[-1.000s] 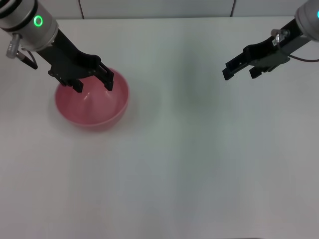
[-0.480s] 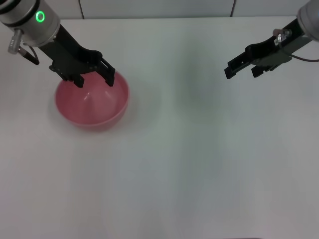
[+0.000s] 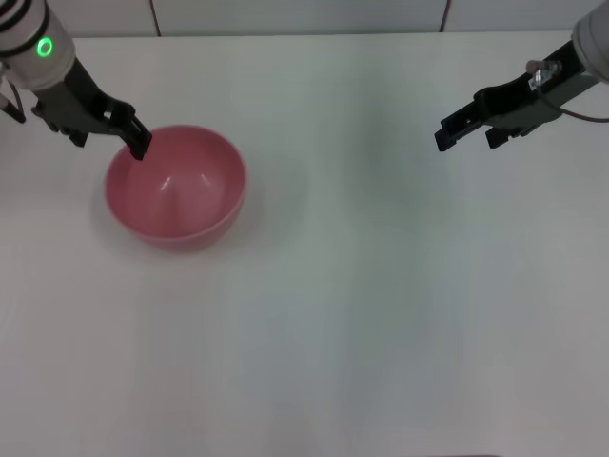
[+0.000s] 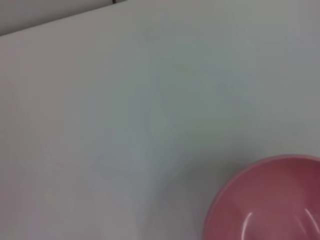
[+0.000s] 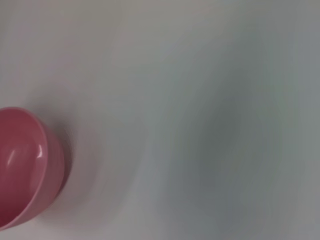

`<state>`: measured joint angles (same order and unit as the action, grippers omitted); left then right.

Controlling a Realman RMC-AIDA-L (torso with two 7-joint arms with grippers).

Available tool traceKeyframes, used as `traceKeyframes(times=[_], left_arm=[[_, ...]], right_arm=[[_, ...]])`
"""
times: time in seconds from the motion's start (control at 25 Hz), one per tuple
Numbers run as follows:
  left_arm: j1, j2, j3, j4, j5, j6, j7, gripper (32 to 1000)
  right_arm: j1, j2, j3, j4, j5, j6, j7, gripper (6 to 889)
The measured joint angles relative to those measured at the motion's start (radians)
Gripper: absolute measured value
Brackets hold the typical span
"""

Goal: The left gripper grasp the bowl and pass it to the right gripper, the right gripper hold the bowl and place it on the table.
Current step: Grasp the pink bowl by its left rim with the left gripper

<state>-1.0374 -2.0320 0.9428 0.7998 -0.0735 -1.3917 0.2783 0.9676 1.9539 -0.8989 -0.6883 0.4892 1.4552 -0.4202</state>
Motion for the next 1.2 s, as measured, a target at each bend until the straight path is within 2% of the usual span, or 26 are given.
traceKeyframes(times=[0.24,0.52,0.92,1.2], left_arm=[[-0.001,-0.001,0.002,-0.083,0.01,0.061,0.019,808],[0.0,-0.0019,0.002,-0.127,0.011,0.12,0.033,808],[-0.002,-0.0038,0.002,-0.235,0.005,0.222,0.05,809],[-0.008,-0.0087,0.002,-0.276,-0.003,0.267,0.059,804]], right_arm=[[0.0,0.0,0.0,0.021,0.0,-0.016,-0.01,827],[0.0,0.004,0.002,0.021,0.0,-0.019,-0.019,826],[-0.001,0.007,0.001,0.023,0.001,-0.037,-0.02,826],[-0.002,0.006,0.002,0.024,0.002,-0.046,-0.022,825]])
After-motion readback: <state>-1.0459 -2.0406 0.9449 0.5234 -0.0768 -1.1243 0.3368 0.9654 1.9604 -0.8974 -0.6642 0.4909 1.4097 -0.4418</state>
